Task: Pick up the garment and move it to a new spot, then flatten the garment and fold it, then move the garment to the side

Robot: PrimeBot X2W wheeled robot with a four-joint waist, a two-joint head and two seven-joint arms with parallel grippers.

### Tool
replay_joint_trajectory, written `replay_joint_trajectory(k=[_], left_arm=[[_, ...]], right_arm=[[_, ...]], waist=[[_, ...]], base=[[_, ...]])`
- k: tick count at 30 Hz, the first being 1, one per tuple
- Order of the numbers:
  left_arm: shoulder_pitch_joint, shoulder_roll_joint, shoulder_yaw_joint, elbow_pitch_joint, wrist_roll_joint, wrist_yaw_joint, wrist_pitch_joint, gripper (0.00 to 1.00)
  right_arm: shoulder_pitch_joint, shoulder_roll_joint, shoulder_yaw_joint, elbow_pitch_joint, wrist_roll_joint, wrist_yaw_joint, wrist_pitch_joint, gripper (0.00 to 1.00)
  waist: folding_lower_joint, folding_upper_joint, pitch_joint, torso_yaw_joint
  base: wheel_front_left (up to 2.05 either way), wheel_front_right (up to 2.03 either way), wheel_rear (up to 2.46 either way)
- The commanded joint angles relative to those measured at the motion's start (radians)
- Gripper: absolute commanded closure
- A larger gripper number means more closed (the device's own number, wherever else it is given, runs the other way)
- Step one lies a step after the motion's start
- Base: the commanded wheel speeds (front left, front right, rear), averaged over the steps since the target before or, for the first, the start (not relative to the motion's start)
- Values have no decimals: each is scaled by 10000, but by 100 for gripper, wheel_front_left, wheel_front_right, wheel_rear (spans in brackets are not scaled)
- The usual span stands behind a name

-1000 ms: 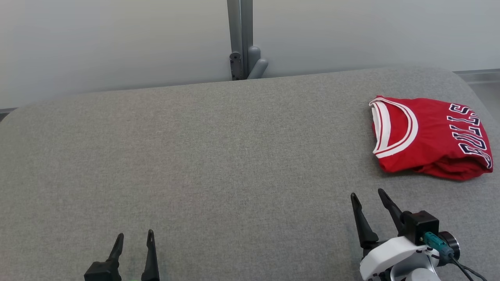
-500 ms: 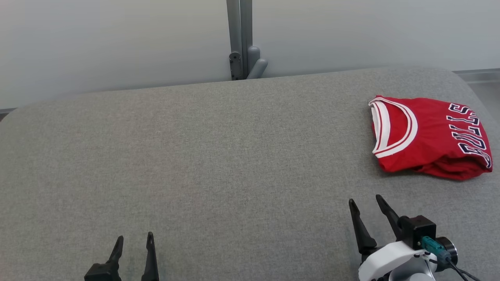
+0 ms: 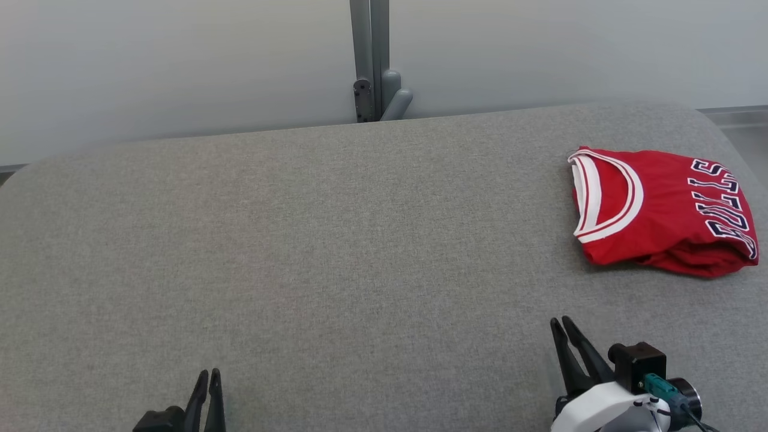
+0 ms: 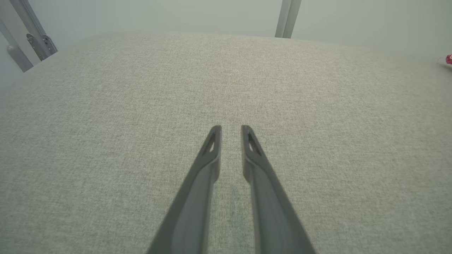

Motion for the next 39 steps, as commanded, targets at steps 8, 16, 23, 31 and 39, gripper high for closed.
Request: replay_joint_trajectory(k=[8, 16, 23, 31, 39], left_arm=[[-231, 3, 195, 60, -1240, -93, 388, 100], [-403, 10, 315, -138, -2712, -200, 739, 100], [-551, 16, 431, -271, -3887, -290, 1038, 100], [-717, 22, 568, -408, -5116, -387, 1365, 100], [-878, 29, 683, -527, -6244, -469, 1663, 100]], right_arm=[[-2, -16, -149, -40, 1319, -1, 314, 100], [-107, -45, -336, -185, 2851, -2, 676, 100], [-183, -65, -488, -303, 4073, -2, 966, 100], [-274, -83, -654, -428, 5350, -3, 1275, 100], [-342, -96, -804, -542, 6514, -4, 1564, 100]], waist=[[0, 5, -2, 15], [0, 10, -3, 34], [0, 15, -4, 51], [0, 20, -6, 70], [0, 26, -7, 89]], base=[[0, 0, 0], [0, 0, 0], [0, 0, 0], [0, 0, 0], [0, 0, 0]])
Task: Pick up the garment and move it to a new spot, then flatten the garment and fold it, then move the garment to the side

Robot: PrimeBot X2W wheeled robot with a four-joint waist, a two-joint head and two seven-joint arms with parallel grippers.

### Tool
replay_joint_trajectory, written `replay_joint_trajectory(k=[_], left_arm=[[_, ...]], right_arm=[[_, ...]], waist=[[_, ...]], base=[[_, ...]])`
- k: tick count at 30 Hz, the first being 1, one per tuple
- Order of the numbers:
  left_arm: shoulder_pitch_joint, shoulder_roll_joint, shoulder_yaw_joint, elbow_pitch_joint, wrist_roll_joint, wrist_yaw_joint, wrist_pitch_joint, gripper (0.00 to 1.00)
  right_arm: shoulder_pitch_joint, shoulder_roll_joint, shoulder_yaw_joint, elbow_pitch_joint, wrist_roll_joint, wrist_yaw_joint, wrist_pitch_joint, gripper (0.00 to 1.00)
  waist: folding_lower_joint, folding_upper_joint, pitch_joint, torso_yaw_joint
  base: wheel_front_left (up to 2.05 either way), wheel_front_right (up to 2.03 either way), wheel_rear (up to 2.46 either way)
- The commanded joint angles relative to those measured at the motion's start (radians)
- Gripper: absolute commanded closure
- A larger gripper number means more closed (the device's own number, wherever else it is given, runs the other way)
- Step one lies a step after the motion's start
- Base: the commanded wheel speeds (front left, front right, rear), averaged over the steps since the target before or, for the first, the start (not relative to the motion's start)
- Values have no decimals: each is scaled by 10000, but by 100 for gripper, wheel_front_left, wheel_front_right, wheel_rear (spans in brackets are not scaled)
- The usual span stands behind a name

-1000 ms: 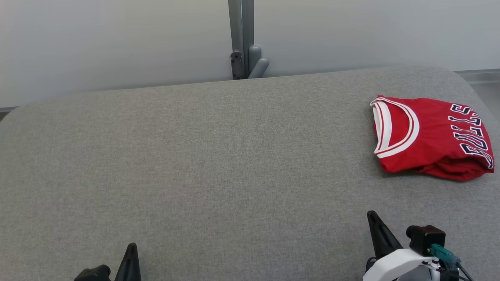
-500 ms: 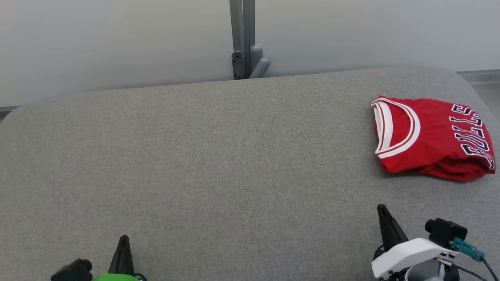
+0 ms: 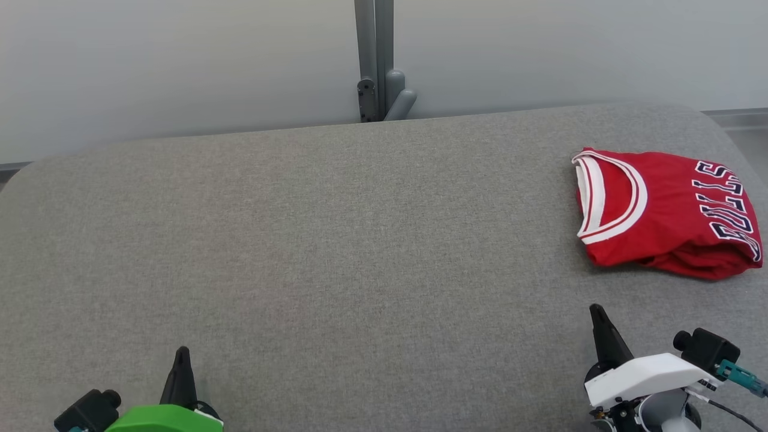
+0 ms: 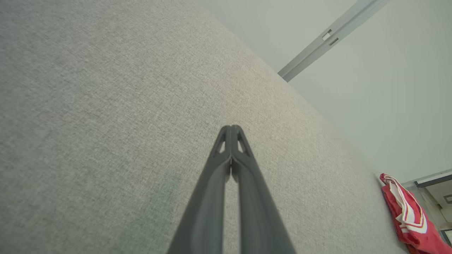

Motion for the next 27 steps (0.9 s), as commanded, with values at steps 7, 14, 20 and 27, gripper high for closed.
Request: replay_joint_trajectory(k=[7, 14, 20, 27], left_arm=[[-395, 45, 129, -250, -1049, -135, 249, 100], [-504, 50, 228, -342, -1912, -198, 481, 100], [-616, 54, 296, -419, -2606, -248, 664, 100], [-703, 59, 378, -486, -3367, -314, 867, 100]], right_arm=[[-284, -76, -165, -256, 1059, -2, 258, 100], [-345, -83, -284, -339, 1949, -2, 484, 100], [-390, -88, -382, -408, 2660, -2, 660, 100], [-428, -92, -497, -484, 3428, -3, 855, 100]], waist=[[0, 29, -1, 16], [0, 34, -3, 33], [0, 38, -4, 47], [0, 43, -5, 63]], base=[[0, 0, 0], [0, 0, 0], [0, 0, 0], [0, 0, 0]])
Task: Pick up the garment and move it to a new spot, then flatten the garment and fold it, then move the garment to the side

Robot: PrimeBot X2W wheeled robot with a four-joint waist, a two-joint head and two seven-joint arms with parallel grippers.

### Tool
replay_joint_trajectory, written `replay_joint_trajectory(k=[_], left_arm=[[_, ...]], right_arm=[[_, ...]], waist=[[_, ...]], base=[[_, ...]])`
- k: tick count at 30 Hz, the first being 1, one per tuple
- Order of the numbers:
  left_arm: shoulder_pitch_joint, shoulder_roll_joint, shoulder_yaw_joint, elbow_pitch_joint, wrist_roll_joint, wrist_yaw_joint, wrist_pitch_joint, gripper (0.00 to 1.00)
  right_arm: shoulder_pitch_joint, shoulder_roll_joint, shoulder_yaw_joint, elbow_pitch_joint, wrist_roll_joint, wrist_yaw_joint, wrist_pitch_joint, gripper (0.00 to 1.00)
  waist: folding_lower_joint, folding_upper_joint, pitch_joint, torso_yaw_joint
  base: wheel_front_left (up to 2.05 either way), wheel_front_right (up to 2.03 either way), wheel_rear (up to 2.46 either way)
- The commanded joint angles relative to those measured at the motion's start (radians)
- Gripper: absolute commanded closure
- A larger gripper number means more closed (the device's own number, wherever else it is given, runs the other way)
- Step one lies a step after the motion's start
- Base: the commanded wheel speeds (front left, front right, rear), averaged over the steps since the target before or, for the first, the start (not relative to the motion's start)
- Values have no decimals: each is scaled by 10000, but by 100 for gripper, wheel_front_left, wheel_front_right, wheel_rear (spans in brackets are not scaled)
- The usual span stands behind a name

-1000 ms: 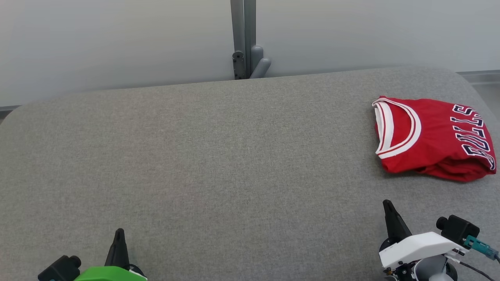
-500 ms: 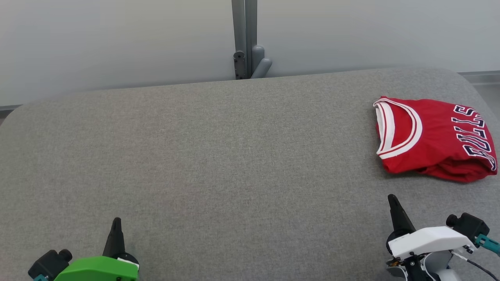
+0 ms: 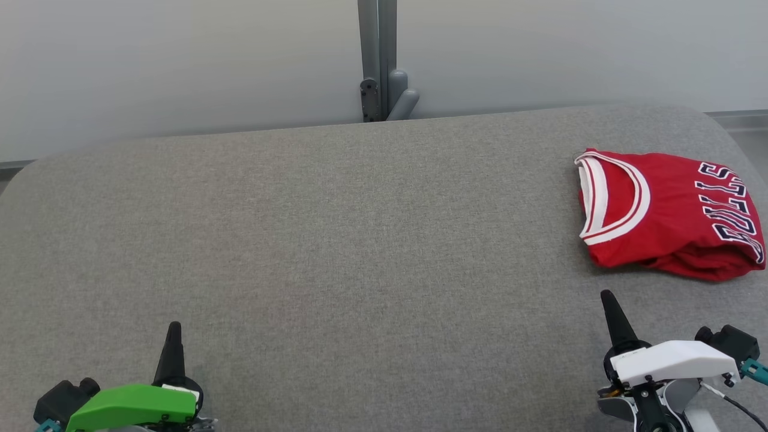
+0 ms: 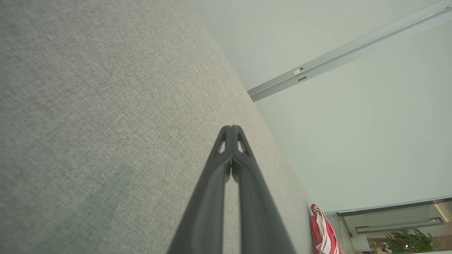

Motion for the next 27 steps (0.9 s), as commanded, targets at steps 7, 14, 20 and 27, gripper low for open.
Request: replay_joint_trajectory(k=[7, 14, 20, 27], left_arm=[[-336, 56, 127, -184, -969, -128, 234, 100], [-417, 61, 205, -263, -1627, -189, 409, 100], [-499, 64, 258, -324, -2180, -219, 555, 100], [-561, 67, 314, -372, -2782, -279, 710, 100]], right_arm=[[-246, -71, -163, -222, 951, 1, 239, 100], [-284, -73, -262, -283, 1638, 0, 418, 100], [-312, -74, -348, -338, 2193, 1, 565, 100], [-337, -75, -438, -392, 2803, 0, 726, 100]], waist=[[0, 47, -2, 19], [0, 52, -3, 36], [0, 56, -4, 50], [0, 61, -5, 66]], base=[[0, 0, 0], [0, 0, 0], [0, 0, 0], [0, 0, 0]])
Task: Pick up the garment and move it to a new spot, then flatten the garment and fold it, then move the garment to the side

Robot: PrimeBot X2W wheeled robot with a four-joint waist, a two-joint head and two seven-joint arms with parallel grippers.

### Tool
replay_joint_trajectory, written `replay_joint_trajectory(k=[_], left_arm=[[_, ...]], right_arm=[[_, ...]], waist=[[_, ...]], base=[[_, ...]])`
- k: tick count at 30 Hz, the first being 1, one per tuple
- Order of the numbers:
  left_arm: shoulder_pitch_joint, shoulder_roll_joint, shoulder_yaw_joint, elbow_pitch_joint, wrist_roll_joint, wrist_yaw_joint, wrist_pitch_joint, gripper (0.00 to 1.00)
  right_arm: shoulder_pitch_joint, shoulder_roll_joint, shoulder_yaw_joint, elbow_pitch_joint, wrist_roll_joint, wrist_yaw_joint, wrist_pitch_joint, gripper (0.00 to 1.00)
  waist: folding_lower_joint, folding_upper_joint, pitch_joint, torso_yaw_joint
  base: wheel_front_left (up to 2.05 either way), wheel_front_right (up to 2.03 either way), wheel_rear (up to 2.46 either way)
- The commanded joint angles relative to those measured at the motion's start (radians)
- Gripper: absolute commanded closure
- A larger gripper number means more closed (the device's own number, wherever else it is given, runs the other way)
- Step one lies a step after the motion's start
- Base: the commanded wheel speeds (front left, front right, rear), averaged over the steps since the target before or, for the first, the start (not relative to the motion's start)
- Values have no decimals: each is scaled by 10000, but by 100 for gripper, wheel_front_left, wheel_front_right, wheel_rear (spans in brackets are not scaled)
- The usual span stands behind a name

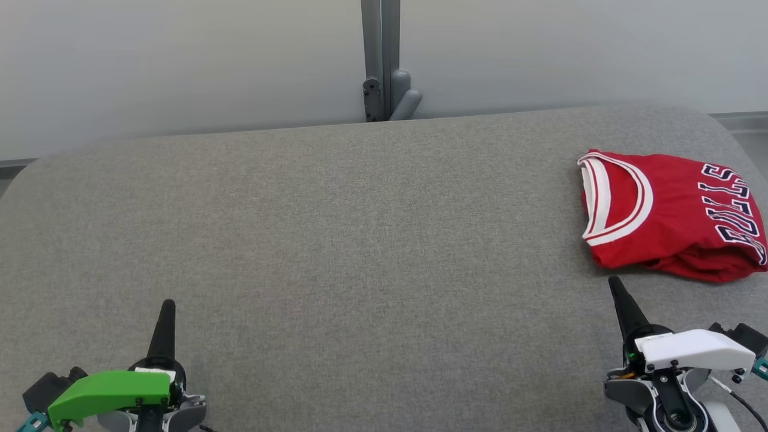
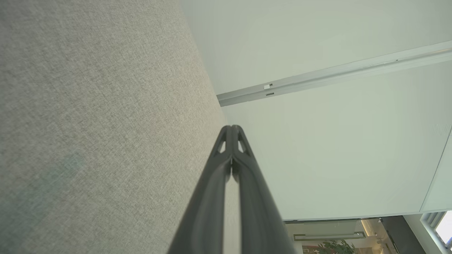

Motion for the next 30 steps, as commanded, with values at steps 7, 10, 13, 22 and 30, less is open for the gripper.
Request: replay_joint_trajectory(k=[7, 10, 13, 22, 30], left_arm=[[-274, 61, 87, -132, -713, -116, 179, 100], [-301, 63, 119, -154, -913, -140, 230, 100], [-317, 64, 148, -175, -1162, -159, 297, 100], [-395, 67, 223, -243, -1822, -200, 465, 100], [-487, 71, 272, -307, -2355, -254, 627, 100]], right_arm=[[-184, -63, -125, -155, 711, 2, 193, 100], [-200, -63, -160, -179, 963, 3, 262, 100], [-207, -63, -198, -202, 1181, 3, 318, 100], [-244, -62, -302, -259, 1841, 2, 485, 100], [-252, -61, -383, -308, 2398, 2, 643, 100]], waist=[[0, 66, -1, 17], [0, 68, -2, 24], [0, 70, -2, 31], [0, 76, -4, 53], [0, 82, -6, 72]], base=[[0, 0, 0], [0, 0, 0], [0, 0, 0], [0, 0, 0], [0, 0, 0]])
